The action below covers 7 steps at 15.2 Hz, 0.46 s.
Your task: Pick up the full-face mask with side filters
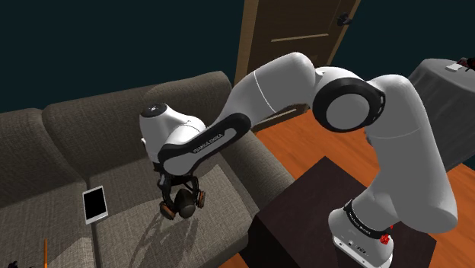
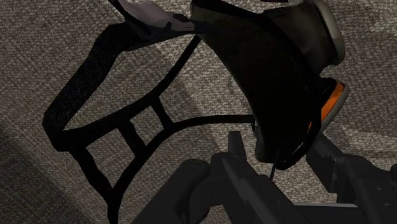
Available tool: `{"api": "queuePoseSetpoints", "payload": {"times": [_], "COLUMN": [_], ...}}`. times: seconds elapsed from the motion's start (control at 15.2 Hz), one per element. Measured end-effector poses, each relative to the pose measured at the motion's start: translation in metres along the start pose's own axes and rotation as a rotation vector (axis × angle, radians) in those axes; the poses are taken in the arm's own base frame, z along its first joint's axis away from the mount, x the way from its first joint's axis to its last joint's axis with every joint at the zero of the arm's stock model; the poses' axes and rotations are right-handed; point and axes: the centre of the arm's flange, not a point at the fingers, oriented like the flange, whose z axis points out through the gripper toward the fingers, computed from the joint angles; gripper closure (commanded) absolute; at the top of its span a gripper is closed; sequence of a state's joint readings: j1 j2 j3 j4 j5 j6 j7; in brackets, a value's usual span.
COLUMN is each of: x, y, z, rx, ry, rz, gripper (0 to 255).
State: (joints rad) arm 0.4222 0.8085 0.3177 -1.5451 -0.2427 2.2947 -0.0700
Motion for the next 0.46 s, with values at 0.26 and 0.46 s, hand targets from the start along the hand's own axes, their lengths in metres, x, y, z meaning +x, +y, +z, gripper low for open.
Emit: {"api": "queuePoseSetpoints", "payload": {"times": [0.26, 0.46], "x": [-0.001, 0.0], "y": [-0.001, -0.002], "z": [-0.022, -0.034], "rx": [0.0, 0.0], "ry": [0.0, 0.0], "rz": [0.0, 0.0], "gripper": [255, 255]}}
